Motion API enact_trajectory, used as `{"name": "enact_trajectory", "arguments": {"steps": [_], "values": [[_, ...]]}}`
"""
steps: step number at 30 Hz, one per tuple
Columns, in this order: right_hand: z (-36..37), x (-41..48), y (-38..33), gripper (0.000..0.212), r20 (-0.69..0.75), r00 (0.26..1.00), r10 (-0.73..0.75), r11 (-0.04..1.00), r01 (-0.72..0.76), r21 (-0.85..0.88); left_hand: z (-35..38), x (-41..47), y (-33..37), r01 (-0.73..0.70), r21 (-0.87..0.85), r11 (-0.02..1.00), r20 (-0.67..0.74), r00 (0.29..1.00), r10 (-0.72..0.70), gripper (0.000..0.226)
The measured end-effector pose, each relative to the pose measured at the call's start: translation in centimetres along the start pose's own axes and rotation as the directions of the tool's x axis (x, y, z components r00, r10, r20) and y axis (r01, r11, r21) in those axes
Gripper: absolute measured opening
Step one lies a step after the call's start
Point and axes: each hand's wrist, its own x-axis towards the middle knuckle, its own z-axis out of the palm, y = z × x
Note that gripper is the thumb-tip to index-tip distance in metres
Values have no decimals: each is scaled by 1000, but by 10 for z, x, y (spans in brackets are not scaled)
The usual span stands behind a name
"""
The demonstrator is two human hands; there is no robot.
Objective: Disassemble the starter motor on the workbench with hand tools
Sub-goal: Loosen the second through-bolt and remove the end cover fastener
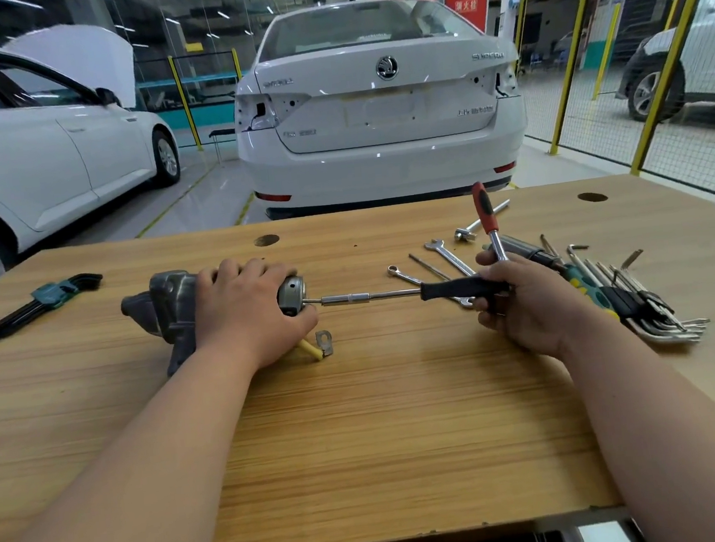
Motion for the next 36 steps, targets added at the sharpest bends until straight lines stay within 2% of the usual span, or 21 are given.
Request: {"name": "enact_trajectory", "arguments": {"steps": [1,3,5,9,13,15,18,23,25,26,28,30,31,34,36], "values": [[3,-1,1,10,-43,999,-22,996,18,-88,0,0,0,0,0,1000,-1,1000,0,77],[8,-1,4,20,-153,981,-122,941,66,-331,0,-2,0,2,3,1000,-15,1000,-2,76],[11,1,6,22,-223,950,-220,900,110,-422,0,-4,0,4,5,1000,-39,999,-4,73],[10,0,5,9,-201,965,-169,958,112,-264,0,-6,1,13,-1,1000,-53,998,-13,74],[7,-2,4,24,-107,988,-109,993,104,-48,-1,-7,1,12,-10,1000,-53,999,-12,75],[6,-2,3,34,-93,992,-86,990,96,104,-2,-7,1,10,-8,1000,-51,999,-11,75],[5,-2,3,22,-54,996,-64,947,78,311,-3,-7,1,8,-14,1000,-45,999,-8,75],[9,-2,2,5,-111,994,18,943,20,333,-4,-8,0,0,-3,1000,-30,1000,0,77],[12,-3,0,9,-145,988,51,964,-11,265,-4,-9,-1,-6,-3,1000,-18,1000,5,77],[12,-2,-2,9,-169,984,50,985,-20,174,-5,-8,-1,-10,-1,1000,-13,1000,10,77],[12,-1,-1,9,-235,972,4,988,-40,-149,-5,-8,-2,-14,-5,1000,6,1000,14,77],[11,-1,0,19,-258,961,-97,867,-45,-496,-5,-8,-4,-26,1,1000,15,1000,26,76],[11,-2,0,25,-260,956,-135,819,-40,-572,-5,-8,-5,-29,2,1000,26,999,29,77],[9,-2,2,19,-248,955,-163,792,-24,-611,-5,-6,-7,-27,5,1000,67,997,27,87],[7,-1,3,11,-226,971,-77,907,-26,-421,-7,-5,-7,-23,-3,1000,85,996,23,96]]}}
